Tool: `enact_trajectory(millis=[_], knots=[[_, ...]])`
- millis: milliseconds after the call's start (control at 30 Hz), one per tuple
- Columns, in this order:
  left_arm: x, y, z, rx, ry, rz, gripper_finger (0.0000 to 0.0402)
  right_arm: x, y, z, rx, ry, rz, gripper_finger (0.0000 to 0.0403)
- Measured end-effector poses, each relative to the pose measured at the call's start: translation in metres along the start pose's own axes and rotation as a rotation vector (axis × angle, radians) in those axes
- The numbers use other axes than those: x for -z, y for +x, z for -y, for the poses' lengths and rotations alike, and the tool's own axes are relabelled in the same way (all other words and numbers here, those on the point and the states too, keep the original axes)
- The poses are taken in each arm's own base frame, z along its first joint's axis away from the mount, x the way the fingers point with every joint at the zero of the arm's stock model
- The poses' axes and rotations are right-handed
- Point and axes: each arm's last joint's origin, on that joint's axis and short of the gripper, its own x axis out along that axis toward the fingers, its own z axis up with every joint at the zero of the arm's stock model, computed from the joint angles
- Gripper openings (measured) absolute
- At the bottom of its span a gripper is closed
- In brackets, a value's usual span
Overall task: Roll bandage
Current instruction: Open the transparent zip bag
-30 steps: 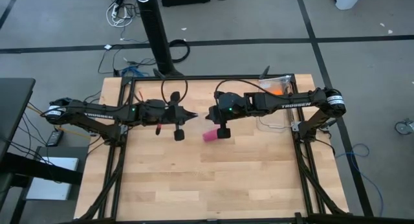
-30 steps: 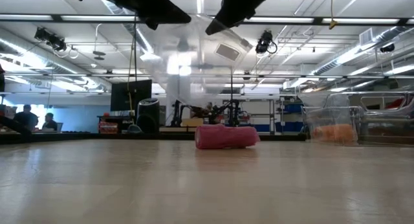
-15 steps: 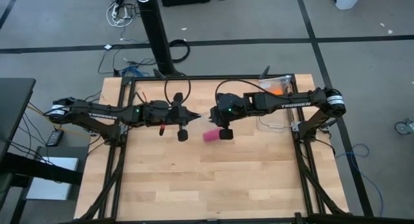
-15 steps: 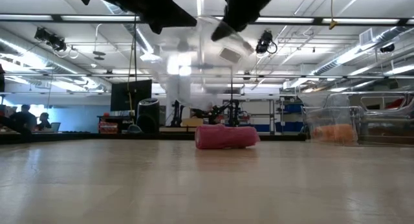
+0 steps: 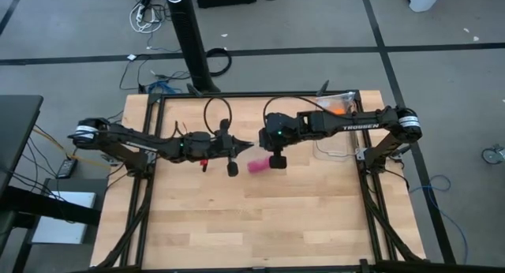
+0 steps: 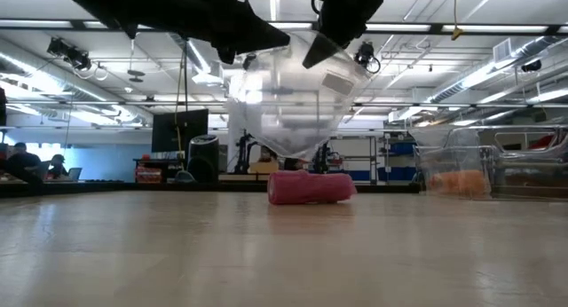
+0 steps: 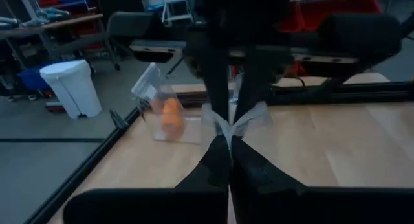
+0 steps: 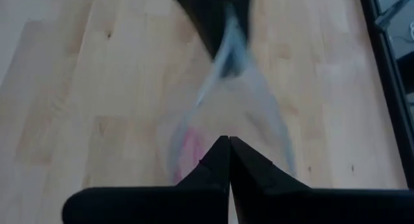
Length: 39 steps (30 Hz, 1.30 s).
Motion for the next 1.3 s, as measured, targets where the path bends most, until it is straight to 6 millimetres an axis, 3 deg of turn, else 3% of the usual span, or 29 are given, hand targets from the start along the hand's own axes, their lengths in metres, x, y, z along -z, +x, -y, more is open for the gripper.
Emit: enact_trajectory(millis=[300, 600, 933, 1067, 1300], knots=[[0.004, 0.003, 0.001, 0.001, 0.005, -0.010, 0.0001, 0.001, 0.004, 0.008, -0.023, 0.038, 0.006, 0.0057], [0.008, 0.003, 0.002, 0.002, 0.014, -0.043, 0.0001, 0.004, 0.020, 0.008, -0.060, 0.042, -0.026, 0.0071], [0.012, 0.003, 0.002, 0.003, 0.021, -0.083, 0.0001, -0.001, 0.015, -0.013, -0.091, -0.004, -0.003, 0.0121], [0.013, 0.003, 0.002, 0.012, 0.013, -0.099, 0.0001, -0.006, 0.014, -0.026, -0.043, -0.075, 0.033, 0.0103], [0.013, 0.003, 0.003, 0.044, 0.002, -0.090, 0.0001, 0.004, 0.029, -0.033, 0.049, -0.114, 0.065, 0.0011]])
